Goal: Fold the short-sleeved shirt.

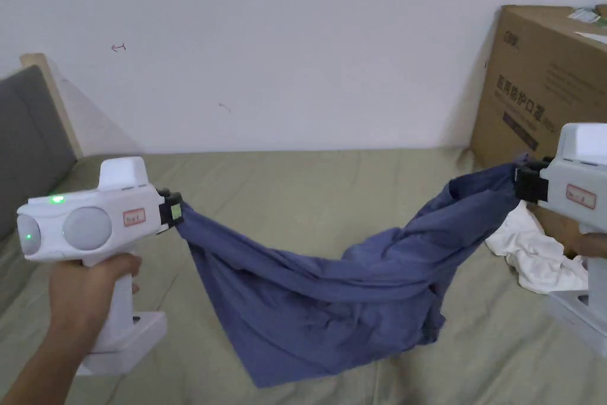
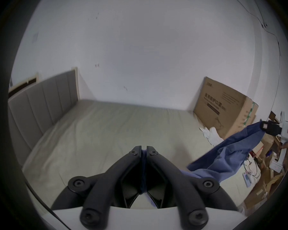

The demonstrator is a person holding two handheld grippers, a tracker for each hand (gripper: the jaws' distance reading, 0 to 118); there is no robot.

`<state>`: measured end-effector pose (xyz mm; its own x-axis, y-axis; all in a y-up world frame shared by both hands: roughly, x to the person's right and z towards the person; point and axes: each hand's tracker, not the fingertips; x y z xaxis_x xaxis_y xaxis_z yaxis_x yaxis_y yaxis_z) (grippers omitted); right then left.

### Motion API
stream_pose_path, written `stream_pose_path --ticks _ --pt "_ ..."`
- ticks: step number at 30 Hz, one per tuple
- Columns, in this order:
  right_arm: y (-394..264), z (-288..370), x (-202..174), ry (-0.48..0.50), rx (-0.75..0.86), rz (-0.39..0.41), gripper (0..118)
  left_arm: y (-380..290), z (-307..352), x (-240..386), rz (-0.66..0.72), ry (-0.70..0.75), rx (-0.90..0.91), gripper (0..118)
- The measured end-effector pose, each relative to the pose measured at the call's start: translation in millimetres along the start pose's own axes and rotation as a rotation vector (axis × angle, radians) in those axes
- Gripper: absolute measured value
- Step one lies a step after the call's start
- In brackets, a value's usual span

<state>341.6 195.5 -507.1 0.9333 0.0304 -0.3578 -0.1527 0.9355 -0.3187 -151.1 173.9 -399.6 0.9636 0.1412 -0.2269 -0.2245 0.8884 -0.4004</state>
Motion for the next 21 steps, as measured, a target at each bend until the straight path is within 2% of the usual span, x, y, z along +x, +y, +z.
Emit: stream_pose_path --ticks 9,13,17,21 --pt "76 -29 0 -0.087 0.09 0.035 7 115 -19 -4 -0.083 0.111 0.126 3" --pt "90 -44 3 -0.097 0.102 0.018 7 149 -36 -7 -0.164 0.182 0.151 3" --pt "87 -69 1 -0.109 0.093 0.018 7 158 -56 -13 -0.134 0.175 0.151 3" --pt "60 -102 -4 -0.119 0.05 -0.003 7 132 -92 -17 -0.169 0.209 0.128 3"
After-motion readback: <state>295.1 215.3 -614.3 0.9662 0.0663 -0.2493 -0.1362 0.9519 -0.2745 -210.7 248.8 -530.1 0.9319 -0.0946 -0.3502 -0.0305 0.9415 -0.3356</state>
